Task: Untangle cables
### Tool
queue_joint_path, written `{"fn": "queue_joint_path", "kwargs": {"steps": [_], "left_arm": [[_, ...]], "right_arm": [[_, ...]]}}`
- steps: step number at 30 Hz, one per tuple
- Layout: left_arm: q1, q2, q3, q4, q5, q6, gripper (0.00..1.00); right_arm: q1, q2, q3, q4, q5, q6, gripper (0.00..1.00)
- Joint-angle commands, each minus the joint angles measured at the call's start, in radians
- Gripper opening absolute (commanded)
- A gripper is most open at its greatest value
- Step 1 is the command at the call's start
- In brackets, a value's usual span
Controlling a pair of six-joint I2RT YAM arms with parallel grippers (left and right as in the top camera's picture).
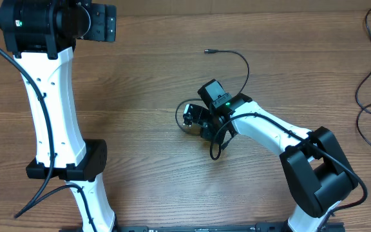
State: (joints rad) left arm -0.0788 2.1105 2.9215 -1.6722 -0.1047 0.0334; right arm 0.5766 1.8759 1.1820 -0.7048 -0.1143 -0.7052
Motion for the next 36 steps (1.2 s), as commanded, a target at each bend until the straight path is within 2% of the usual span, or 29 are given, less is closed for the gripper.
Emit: {"fn": "queue_joint_path", "kwargs": {"steps": [1,9,12,17,24,28,29,30,31,32,33,35,36], "left_arm": [[-0.006,0.006,0.006,0.000,-0.002,0.015,0.89],[-0.006,0.006,0.006,-0.006,-0.002,0.015,0.89],[-0.006,0.006,0.006,-0.006,-0.002,0.015,0.89],[-0.006,0.006,0.006,-0.007,0.002,0.012,0.89],[-0.006,0.006,0.006,-0.007,0.002,0.012,0.89],[-0.006,0.006,0.006,-0.008,0.002,0.012,0.89],[-0.006,0.006,0.006,-0.008,0.002,0.012,0.89],[-0.006,0.006,0.006,-0.008,0.002,0.012,0.89],[-0.006,0.006,0.006,-0.008,0.002,0.012,0.89],[-0.006,0.006,0.006,-0.008,0.002,0.012,0.89],[-0.006,0.006,0.006,-0.008,0.002,0.012,0.89],[-0.006,0.006,0.006,-0.008,0.002,0.012,0.89],[-0.006,0.006,0.006,-0.008,0.002,0.012,0.89]], "right_arm": [[-0.003,0.000,-0.005,0.005,-0.067,0.075,0.04],[-0.004,-0.001,0.008,0.042,-0.246,0.256,0.04],[-0.004,-0.002,0.018,0.039,-0.310,0.273,0.04],[-0.004,-0.003,0.079,0.032,-0.289,0.364,0.04],[-0.017,-0.019,0.290,0.015,-0.185,0.468,0.04],[-0.054,-0.019,0.354,0.016,-0.156,0.469,0.04],[-0.065,-0.019,0.354,0.013,-0.156,0.470,0.06],[-0.071,-0.019,0.352,0.000,-0.157,0.470,0.36],[-0.076,-0.018,0.348,-0.020,-0.157,0.470,0.75],[-0.080,-0.018,0.340,-0.055,-0.156,0.470,0.87],[-0.080,-0.018,0.335,-0.080,-0.156,0.469,0.86],[-0.079,-0.019,0.316,-0.141,-0.156,0.443,0.71],[-0.078,-0.018,0.305,-0.170,-0.155,0.417,0.70]]}}
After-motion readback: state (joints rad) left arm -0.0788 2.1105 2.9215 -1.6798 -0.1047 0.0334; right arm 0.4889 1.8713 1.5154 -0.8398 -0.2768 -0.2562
